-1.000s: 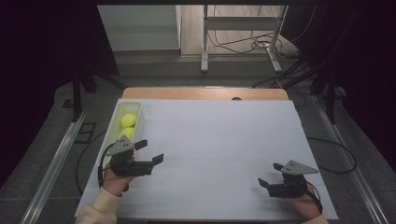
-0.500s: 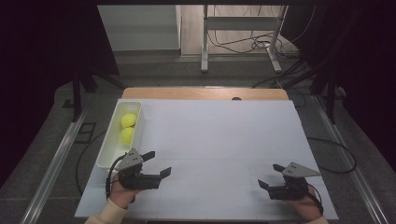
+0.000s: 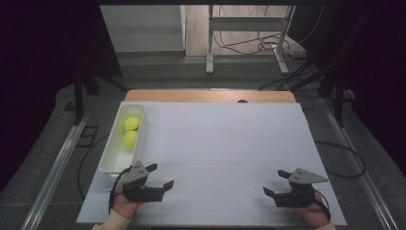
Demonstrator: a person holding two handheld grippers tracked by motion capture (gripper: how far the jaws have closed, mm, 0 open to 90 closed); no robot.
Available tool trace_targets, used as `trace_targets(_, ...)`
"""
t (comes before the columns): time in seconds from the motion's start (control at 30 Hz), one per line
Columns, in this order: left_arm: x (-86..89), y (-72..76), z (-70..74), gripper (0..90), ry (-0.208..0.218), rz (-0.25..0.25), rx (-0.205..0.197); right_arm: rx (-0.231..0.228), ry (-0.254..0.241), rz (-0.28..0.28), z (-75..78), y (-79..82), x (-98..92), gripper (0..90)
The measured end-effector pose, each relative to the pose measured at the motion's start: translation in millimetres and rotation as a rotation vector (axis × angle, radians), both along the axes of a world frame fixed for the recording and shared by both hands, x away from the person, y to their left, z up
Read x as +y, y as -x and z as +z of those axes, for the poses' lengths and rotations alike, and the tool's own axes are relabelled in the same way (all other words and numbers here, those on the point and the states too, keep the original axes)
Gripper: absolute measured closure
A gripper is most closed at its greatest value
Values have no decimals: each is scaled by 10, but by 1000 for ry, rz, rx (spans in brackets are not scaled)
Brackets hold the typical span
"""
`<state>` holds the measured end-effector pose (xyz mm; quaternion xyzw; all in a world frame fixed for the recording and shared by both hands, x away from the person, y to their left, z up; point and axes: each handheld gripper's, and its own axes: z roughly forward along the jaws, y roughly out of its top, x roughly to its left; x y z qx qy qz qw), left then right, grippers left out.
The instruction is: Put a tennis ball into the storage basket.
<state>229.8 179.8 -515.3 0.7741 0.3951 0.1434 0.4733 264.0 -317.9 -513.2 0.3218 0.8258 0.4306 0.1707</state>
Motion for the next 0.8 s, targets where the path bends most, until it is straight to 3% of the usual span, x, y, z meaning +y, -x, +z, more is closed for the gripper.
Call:
trace_targets(0.27, 5, -29, -32, 114, 0, 4, 2, -5, -11, 34, -2, 24, 20, 136)
trace_targets(0.8, 25, -68, -36, 115, 13, 14, 12, -6, -2, 33, 1, 37, 13, 136)
